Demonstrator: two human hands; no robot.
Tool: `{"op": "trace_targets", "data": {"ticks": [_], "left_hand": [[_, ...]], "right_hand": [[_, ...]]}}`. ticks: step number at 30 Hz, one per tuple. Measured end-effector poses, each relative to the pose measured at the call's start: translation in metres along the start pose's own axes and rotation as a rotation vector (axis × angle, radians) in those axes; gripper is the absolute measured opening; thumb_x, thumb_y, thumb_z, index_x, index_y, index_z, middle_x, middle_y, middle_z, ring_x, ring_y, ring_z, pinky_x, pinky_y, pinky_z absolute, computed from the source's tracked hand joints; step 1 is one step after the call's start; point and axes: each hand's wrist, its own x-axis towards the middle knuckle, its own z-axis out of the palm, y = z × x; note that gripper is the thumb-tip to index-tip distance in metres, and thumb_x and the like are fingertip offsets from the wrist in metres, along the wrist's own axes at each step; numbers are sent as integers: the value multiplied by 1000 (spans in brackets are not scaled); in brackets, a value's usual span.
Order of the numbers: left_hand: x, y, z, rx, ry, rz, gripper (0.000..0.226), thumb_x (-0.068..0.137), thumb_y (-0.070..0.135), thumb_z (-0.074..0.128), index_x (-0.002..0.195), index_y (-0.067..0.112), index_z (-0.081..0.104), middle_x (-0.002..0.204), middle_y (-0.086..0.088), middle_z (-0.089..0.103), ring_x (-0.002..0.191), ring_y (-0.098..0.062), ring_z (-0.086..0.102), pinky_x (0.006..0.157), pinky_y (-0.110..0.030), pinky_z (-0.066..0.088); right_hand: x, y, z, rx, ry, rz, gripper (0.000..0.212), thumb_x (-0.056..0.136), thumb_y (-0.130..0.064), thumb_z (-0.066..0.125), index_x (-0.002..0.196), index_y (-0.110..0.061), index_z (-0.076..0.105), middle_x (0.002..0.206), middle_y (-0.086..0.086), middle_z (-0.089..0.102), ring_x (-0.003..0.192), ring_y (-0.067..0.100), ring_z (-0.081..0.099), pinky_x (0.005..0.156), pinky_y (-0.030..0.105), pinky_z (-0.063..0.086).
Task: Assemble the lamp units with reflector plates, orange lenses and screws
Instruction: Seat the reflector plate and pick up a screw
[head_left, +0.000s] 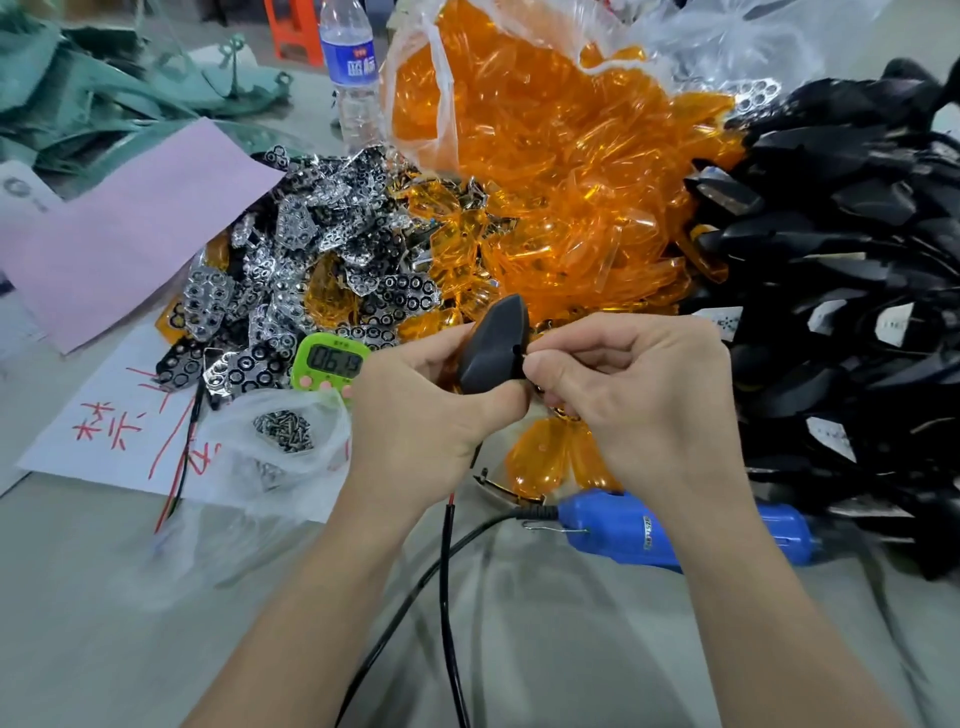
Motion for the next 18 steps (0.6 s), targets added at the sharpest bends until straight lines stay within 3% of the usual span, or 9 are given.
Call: {"op": "trace_targets", "data": {"ticks": [4, 10, 18], "left_hand": [[0, 2, 1, 36, 5, 15, 29, 64, 31, 88, 92, 30, 81, 78, -15, 68, 65, -10, 52, 58, -36, 43], [-3, 1, 2, 110, 23, 33, 33, 63, 37, 85, 95, 42, 79, 76, 0, 73, 64, -4, 55, 55, -32, 49], [-6, 1, 2, 156, 28, 50, 29, 64, 36, 84, 93, 39, 79, 71, 0, 70, 60, -4, 54, 49, -33, 47]], "right_hand": [[0, 1, -1, 11, -14, -3, 11, 83, -13, 83, 83, -24, 81, 70, -10, 75, 65, 10, 73, 56, 17, 54], [-2, 2, 0, 4, 37, -7, 12, 83, -14, 83, 81, -26, 81, 69, -9, 75, 65, 12, 73, 57, 21, 57], [-2, 4, 3, 68, 38, -4, 13, 85, -10, 81, 82, -23, 80, 67, -4, 74, 61, 17, 71, 56, 22, 55]]}}
